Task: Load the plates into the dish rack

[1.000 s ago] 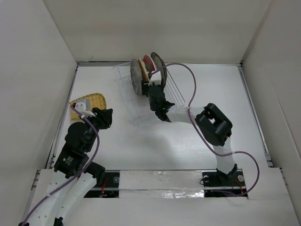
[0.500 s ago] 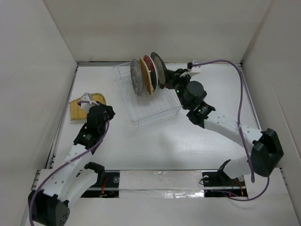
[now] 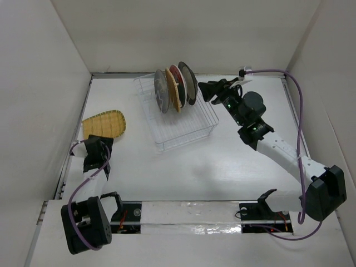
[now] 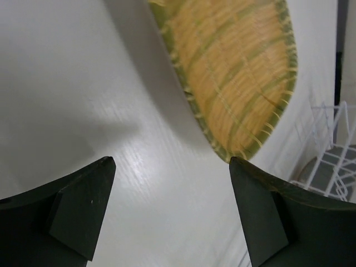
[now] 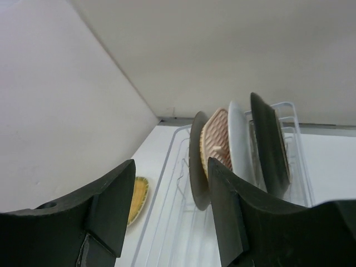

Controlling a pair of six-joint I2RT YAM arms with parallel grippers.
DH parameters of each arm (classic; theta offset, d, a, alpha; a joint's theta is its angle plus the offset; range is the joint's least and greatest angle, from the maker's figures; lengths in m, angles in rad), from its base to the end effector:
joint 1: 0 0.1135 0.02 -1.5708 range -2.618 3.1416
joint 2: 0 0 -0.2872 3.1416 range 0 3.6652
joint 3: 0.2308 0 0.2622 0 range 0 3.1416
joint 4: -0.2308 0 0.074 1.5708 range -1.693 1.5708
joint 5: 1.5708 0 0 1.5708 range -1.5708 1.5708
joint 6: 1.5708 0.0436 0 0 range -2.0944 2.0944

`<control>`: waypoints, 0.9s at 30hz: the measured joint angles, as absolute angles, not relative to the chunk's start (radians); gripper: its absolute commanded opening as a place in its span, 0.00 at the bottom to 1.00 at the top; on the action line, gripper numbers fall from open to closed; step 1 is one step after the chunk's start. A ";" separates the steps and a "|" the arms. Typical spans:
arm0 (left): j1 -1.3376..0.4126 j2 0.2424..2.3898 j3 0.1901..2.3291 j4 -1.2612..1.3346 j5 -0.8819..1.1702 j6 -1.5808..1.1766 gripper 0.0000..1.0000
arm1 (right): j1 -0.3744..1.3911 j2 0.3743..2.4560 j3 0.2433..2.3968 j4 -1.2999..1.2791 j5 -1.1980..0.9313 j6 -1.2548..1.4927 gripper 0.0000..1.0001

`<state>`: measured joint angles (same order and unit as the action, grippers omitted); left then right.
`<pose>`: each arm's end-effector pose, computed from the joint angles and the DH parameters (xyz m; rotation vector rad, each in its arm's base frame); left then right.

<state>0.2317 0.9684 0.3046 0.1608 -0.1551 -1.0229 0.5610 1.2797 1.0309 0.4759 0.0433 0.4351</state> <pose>0.1910 0.0520 0.1837 -1.2989 1.6288 -0.3249 0.2671 0.1656 0.4104 -0.0496 1.3891 0.8082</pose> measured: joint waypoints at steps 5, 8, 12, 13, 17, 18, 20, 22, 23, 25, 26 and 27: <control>0.361 1.093 0.262 0.323 -0.087 -1.051 0.79 | 0.556 1.280 1.031 0.466 -0.035 0.448 0.60; 0.384 1.172 0.265 0.436 -0.056 -1.058 0.77 | 0.557 1.284 1.032 0.463 -0.060 0.451 0.60; 0.384 1.292 0.313 0.528 -0.012 -1.076 0.72 | 0.564 1.304 1.033 0.461 -0.078 0.453 0.60; 0.384 1.322 0.328 0.545 0.000 -1.080 0.69 | 0.568 1.311 1.033 0.457 -0.079 0.453 0.60; 0.384 1.407 0.365 0.590 0.049 -1.101 0.53 | 0.598 1.325 1.034 0.444 -0.079 0.450 0.60; 0.384 1.417 0.365 0.594 0.056 -1.106 0.49 | 0.603 1.325 1.034 0.440 -0.079 0.449 0.61; 0.384 1.428 0.366 0.599 0.064 -1.114 0.46 | 0.611 1.325 1.039 0.435 -0.079 0.448 0.61; 0.384 1.438 0.365 0.607 0.074 -1.124 0.41 | 0.611 1.325 1.044 0.433 -0.079 0.445 0.60; 0.384 1.442 0.365 0.611 0.077 -1.129 0.36 | 0.611 1.325 1.047 0.431 -0.079 0.444 0.61; 0.384 1.447 0.365 0.618 0.081 -1.141 0.11 | 0.611 1.325 1.052 0.427 -0.079 0.442 0.61; 0.384 1.449 0.365 0.621 0.082 -1.142 0.00 | 0.611 1.324 1.052 0.426 -0.079 0.441 0.61; 0.384 1.453 0.366 0.625 0.082 -1.151 0.00 | 0.611 1.322 1.052 0.424 -0.079 0.441 0.61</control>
